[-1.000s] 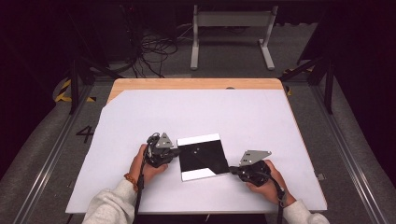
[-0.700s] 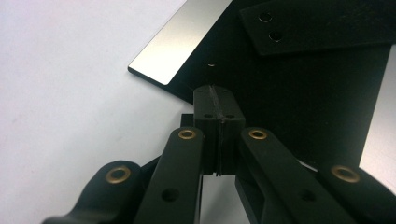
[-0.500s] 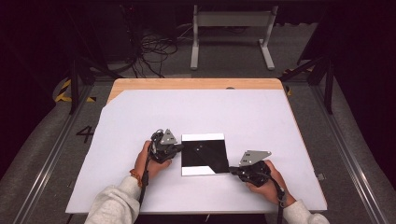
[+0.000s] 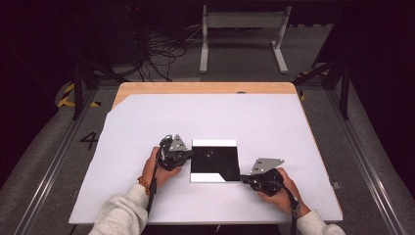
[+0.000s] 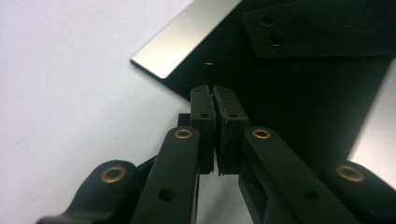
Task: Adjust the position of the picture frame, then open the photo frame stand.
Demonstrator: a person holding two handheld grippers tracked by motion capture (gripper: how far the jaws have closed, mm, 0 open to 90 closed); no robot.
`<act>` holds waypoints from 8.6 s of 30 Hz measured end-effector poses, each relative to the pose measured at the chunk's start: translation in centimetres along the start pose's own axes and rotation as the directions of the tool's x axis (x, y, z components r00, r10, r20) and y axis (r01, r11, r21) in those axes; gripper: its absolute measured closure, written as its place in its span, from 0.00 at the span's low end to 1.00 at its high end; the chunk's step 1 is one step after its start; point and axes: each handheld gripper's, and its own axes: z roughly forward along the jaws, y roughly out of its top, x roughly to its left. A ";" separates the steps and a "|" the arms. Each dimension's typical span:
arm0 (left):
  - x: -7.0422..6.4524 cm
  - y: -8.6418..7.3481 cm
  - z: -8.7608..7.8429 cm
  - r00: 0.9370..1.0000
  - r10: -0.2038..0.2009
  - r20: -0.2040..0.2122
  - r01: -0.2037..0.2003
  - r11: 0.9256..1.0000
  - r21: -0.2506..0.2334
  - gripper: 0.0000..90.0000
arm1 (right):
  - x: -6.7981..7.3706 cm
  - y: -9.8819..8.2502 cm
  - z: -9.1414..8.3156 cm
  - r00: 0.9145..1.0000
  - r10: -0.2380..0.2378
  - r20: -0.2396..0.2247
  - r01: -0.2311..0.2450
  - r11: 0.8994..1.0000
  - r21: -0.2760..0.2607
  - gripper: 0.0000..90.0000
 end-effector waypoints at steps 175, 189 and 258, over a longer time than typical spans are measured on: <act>-2.9 -8.9 -9.1 0.999 -0.044 -0.024 0.043 0.998 -0.040 0.40 | 0.4 2.7 -2.3 0.998 0.067 -0.004 -0.067 0.988 -0.140 0.94; -2.8 -8.9 -9.1 0.999 -0.049 -0.023 0.048 0.998 -0.038 0.40 | 0.5 3.1 -2.3 0.998 0.064 0.009 -0.062 0.983 -0.170 0.95; -3.2 -8.8 -8.8 0.999 -0.018 -0.048 0.018 1.000 -0.009 0.38 | -0.5 3.9 -1.4 0.957 0.240 -0.165 -0.270 0.942 -0.199 0.36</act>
